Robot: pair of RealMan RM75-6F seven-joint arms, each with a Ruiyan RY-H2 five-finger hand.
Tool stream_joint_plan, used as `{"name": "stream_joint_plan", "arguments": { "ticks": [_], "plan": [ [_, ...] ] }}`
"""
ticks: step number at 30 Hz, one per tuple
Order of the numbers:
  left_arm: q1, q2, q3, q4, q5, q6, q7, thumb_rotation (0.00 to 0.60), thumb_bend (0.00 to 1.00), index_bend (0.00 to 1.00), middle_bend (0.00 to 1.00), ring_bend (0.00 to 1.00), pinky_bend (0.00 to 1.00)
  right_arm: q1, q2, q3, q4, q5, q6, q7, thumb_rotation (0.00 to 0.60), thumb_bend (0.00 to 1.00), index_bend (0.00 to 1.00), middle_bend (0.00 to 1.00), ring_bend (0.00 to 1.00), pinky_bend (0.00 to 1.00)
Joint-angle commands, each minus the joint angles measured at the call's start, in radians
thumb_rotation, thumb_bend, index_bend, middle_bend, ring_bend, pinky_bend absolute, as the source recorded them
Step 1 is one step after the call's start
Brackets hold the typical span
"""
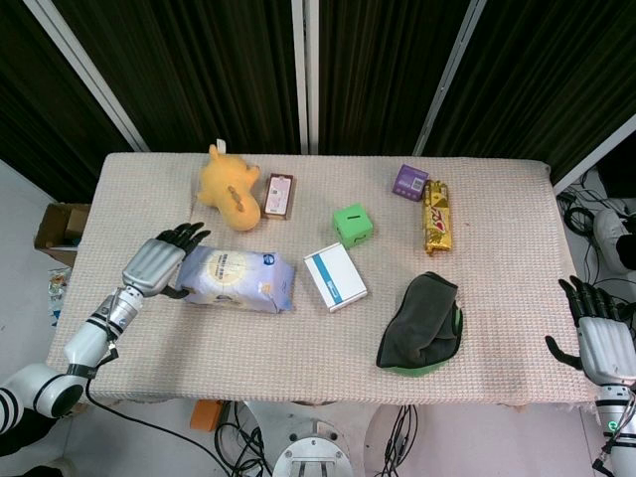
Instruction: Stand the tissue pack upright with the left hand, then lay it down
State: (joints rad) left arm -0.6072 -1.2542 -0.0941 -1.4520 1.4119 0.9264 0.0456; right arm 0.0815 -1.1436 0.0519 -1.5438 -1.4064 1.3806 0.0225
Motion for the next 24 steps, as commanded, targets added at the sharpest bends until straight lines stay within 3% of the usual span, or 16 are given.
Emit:
{"name": "stream_joint_plan", "arguments": {
  "ticks": [1, 18, 24],
  "plan": [
    [-0.001, 0.003, 0.003, -0.004, 0.000, 0.001, -0.002, 0.600, 0.00, 0.00, 0.00, 0.03, 0.20, 0.001, -0.001, 0.000, -0.002, -0.002, 0.000, -0.003, 0.600, 0.20, 0.00, 0.00, 0.00, 0.00],
    [0.010, 0.043, 0.031, -0.074, 0.024, 0.042, 0.028, 0.600, 0.00, 0.00, 0.00, 0.03, 0.20, 0.003, -0.003, 0.001, -0.020, -0.011, 0.002, -0.027, 0.600, 0.20, 0.00, 0.00, 0.00, 0.00],
    [-0.023, 0.081, 0.024, -0.188, 0.010, 0.011, 0.149, 0.600, 0.00, 0.00, 0.00, 0.03, 0.20, 0.006, 0.005, 0.001, -0.039, -0.012, 0.000, -0.054, 0.600, 0.20, 0.00, 0.00, 0.00, 0.00]
  ]
}}
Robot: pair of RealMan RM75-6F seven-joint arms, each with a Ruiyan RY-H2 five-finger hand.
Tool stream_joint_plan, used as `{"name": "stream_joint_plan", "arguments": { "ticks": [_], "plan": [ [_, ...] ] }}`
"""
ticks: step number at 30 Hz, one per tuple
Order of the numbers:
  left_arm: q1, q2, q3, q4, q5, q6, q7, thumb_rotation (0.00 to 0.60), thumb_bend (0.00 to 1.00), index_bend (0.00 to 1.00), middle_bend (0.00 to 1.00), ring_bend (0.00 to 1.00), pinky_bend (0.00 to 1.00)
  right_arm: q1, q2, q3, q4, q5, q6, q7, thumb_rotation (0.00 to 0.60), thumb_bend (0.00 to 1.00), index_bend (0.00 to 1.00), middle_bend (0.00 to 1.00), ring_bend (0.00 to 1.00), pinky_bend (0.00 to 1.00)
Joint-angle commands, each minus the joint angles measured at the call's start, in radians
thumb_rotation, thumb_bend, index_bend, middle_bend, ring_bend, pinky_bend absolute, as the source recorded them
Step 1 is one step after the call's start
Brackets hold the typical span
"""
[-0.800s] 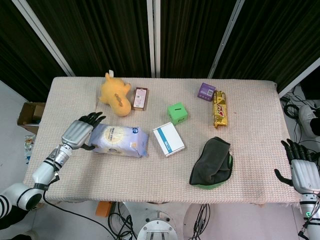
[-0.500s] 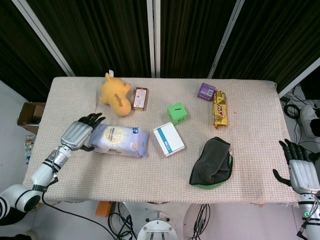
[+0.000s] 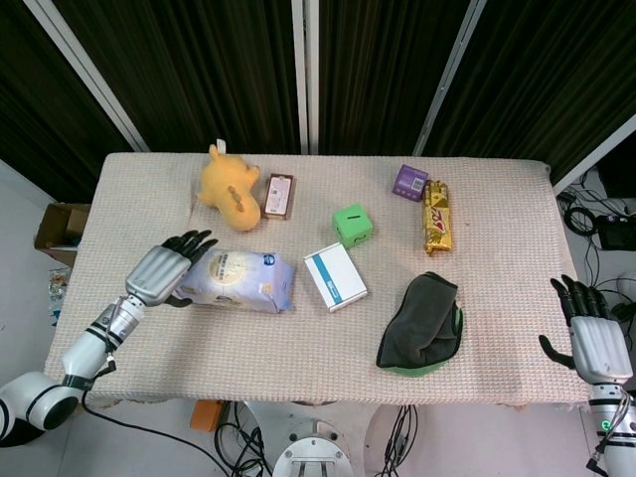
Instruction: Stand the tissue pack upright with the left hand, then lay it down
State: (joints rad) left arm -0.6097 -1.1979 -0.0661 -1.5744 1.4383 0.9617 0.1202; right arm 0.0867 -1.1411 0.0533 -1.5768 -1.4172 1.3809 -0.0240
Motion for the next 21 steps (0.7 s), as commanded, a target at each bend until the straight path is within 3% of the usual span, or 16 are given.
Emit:
{"name": "stream_joint_plan", "arguments": {
  "ticks": [1, 6, 11, 16, 21],
  "plan": [
    [-0.029, 0.035, -0.005, -0.097, -0.027, -0.036, 0.117, 0.600, 0.00, 0.00, 0.00, 0.03, 0.20, 0.001, 0.003, -0.001, -0.007, -0.002, 0.000, -0.010, 0.600, 0.20, 0.00, 0.00, 0.00, 0.00],
    [-0.078, 0.024, -0.029, -0.257, -0.120, -0.057, 0.370, 0.600, 0.00, 0.00, 0.00, 0.03, 0.19, 0.006, -0.008, 0.003, 0.007, 0.015, -0.018, 0.002, 0.600, 0.20, 0.00, 0.00, 0.00, 0.00],
    [-0.158, -0.054, -0.067, -0.283, -0.291, -0.065, 0.600, 0.600, 0.00, 0.00, 0.00, 0.03, 0.19, 0.007, -0.024, -0.006, 0.034, 0.013, -0.033, 0.019, 0.600, 0.20, 0.00, 0.00, 0.00, 0.00],
    [-0.265, -0.135, -0.077, -0.286, -0.561, -0.029, 0.859, 0.600, 0.00, 0.00, 0.00, 0.02, 0.18, 0.005, -0.025, -0.007, 0.057, 0.016, -0.037, 0.042, 0.600, 0.20, 0.00, 0.00, 0.00, 0.00],
    [-0.390, -0.198, -0.082, -0.270, -0.945, 0.022, 1.010, 0.599, 0.00, 0.00, 0.00, 0.01, 0.18, 0.006, -0.025, -0.005, 0.074, 0.019, -0.041, 0.061, 0.600, 0.20, 0.00, 0.00, 0.00, 0.00]
  ]
}}
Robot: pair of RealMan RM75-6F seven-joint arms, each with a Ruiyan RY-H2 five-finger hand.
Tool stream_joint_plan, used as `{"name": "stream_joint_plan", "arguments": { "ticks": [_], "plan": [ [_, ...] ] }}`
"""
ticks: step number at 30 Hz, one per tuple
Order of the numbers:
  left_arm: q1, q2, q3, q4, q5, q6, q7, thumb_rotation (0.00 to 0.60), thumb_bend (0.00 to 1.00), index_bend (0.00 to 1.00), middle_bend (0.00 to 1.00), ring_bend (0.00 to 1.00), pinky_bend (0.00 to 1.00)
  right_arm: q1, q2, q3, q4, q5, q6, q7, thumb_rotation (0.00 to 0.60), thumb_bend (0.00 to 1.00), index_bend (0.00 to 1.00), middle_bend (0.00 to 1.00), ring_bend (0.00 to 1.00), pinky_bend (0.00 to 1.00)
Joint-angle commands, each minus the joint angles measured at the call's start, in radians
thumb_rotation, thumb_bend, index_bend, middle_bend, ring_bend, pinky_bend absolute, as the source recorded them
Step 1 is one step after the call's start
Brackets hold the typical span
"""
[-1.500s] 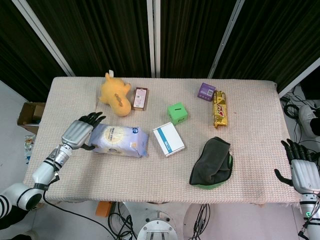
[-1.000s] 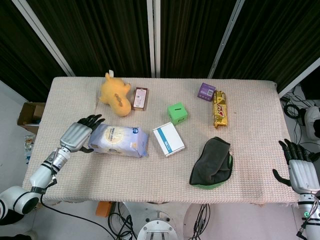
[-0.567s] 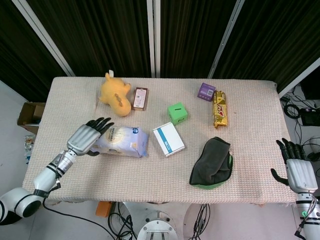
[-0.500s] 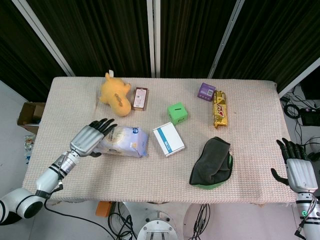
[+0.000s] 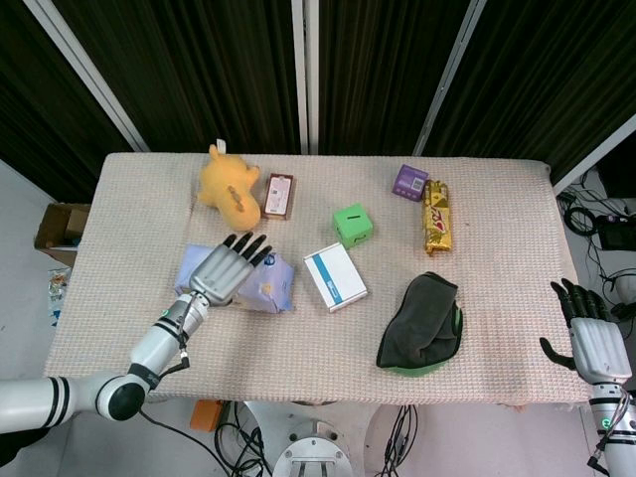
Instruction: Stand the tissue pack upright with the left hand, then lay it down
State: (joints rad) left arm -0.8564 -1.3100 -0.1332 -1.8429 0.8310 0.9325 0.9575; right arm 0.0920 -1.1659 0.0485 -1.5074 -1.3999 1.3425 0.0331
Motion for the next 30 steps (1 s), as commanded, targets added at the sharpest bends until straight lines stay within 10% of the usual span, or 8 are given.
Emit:
{"name": "stream_joint_plan", "arguments": {
  "ticks": [1, 12, 23, 30],
  "plan": [
    [-0.164, -0.095, -0.013, 0.005, -0.387, 0.060, 0.191, 0.594, 0.00, 0.00, 0.00, 0.01, 0.18, 0.001, 0.000, 0.001, 0.008, 0.003, -0.005, 0.008, 0.600, 0.20, 0.00, 0.00, 0.00, 0.00],
    [-0.218, -0.142, -0.004, 0.098, -0.427, 0.002, 0.068, 0.552, 0.00, 0.00, 0.08, 0.01, 0.18, 0.006, -0.014, 0.000, 0.041, 0.012, -0.028, 0.026, 0.600, 0.20, 0.00, 0.00, 0.00, 0.00],
    [-0.242, -0.119, 0.063, 0.062, -0.449, 0.102, 0.078, 0.600, 0.21, 0.05, 0.60, 0.27, 0.25, 0.009, -0.011, -0.006, 0.028, 0.018, -0.045, 0.006, 0.600, 0.20, 0.00, 0.00, 0.00, 0.00],
    [-0.116, -0.046, 0.051, -0.053, -0.088, 0.277, -0.156, 0.600, 0.25, 0.18, 0.71, 0.38, 0.29, 0.011, -0.001, -0.006, 0.009, 0.021, -0.048, -0.010, 0.600, 0.20, 0.00, 0.00, 0.00, 0.00]
  ]
}}
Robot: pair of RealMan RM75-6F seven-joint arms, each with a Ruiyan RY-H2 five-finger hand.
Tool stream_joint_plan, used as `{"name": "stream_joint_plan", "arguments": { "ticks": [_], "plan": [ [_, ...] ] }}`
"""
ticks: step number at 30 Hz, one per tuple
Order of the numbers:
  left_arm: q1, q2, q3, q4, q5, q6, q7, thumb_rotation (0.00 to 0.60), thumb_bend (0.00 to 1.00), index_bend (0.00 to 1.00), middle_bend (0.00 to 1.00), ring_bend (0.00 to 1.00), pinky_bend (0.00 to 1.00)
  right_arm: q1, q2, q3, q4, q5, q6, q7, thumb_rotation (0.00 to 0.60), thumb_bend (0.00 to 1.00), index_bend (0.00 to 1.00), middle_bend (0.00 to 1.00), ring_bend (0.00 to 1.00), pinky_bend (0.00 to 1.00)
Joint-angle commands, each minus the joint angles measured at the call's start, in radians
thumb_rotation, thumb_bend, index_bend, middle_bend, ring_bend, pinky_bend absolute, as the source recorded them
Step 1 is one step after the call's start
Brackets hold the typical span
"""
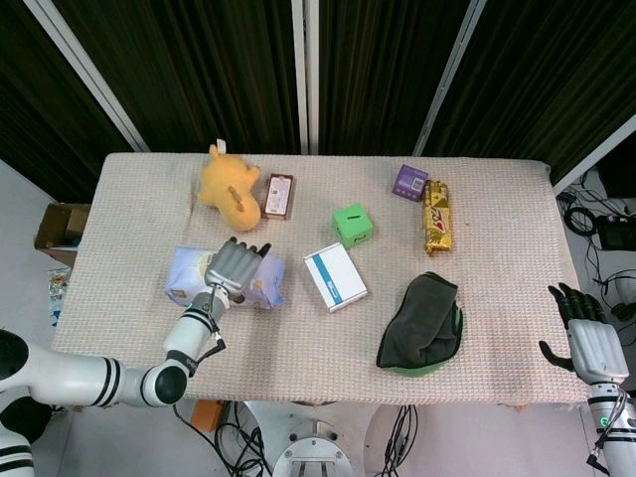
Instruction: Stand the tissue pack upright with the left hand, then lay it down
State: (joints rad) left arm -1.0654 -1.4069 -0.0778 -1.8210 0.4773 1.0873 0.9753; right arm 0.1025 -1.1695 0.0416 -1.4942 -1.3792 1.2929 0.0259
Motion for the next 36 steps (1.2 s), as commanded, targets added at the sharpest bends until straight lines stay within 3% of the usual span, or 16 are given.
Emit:
{"name": "stream_joint_plan", "arguments": {
  "ticks": [1, 4, 7, 10, 15, 23, 31, 36],
  "plan": [
    [0.122, 0.059, -0.004, -0.081, 0.341, 0.148, -0.235, 0.600, 0.26, 0.21, 0.72, 0.39, 0.29, 0.001, 0.005, 0.002, -0.007, 0.000, 0.003, -0.004, 0.600, 0.21, 0.00, 0.00, 0.00, 0.00],
    [0.218, 0.079, -0.012, -0.072, 0.568, 0.231, -0.486, 0.600, 0.26, 0.22, 0.73, 0.41, 0.29, 0.001, 0.012, 0.006, -0.018, 0.001, 0.007, -0.011, 0.600, 0.21, 0.00, 0.00, 0.00, 0.00],
    [0.318, 0.071, -0.021, 0.002, 0.764, 0.309, -0.866, 0.600, 0.26, 0.22, 0.72, 0.42, 0.29, 0.001, 0.014, 0.008, -0.026, 0.007, 0.007, -0.015, 0.600, 0.21, 0.00, 0.00, 0.00, 0.00],
    [0.390, 0.045, -0.014, 0.113, 0.845, 0.334, -1.212, 0.600, 0.26, 0.24, 0.70, 0.42, 0.27, 0.002, 0.012, 0.005, -0.030, 0.009, 0.002, -0.027, 0.600, 0.21, 0.00, 0.00, 0.00, 0.00],
    [0.462, -0.006, -0.008, 0.287, 0.868, 0.329, -1.513, 0.600, 0.26, 0.23, 0.69, 0.44, 0.26, 0.003, 0.007, 0.001, -0.041, 0.010, 0.000, -0.051, 0.600, 0.21, 0.00, 0.00, 0.00, 0.00],
    [0.524, -0.129, -0.042, 0.497, 0.895, 0.360, -1.721, 0.600, 0.25, 0.21, 0.67, 0.44, 0.26, 0.007, 0.001, -0.002, -0.054, 0.029, -0.015, -0.086, 0.600, 0.21, 0.00, 0.00, 0.00, 0.00],
    [0.548, -0.242, -0.029, 0.672, 0.934, 0.344, -1.764, 0.600, 0.25, 0.19, 0.65, 0.43, 0.26, 0.012, 0.013, -0.002, -0.087, 0.055, -0.032, -0.128, 0.600, 0.21, 0.00, 0.00, 0.00, 0.00],
    [0.554, -0.277, -0.023, 0.746, 0.948, 0.309, -1.799, 0.600, 0.25, 0.16, 0.54, 0.40, 0.26, 0.011, 0.020, -0.005, -0.095, 0.066, -0.040, -0.132, 0.600, 0.21, 0.00, 0.00, 0.00, 0.00]
  ]
}}
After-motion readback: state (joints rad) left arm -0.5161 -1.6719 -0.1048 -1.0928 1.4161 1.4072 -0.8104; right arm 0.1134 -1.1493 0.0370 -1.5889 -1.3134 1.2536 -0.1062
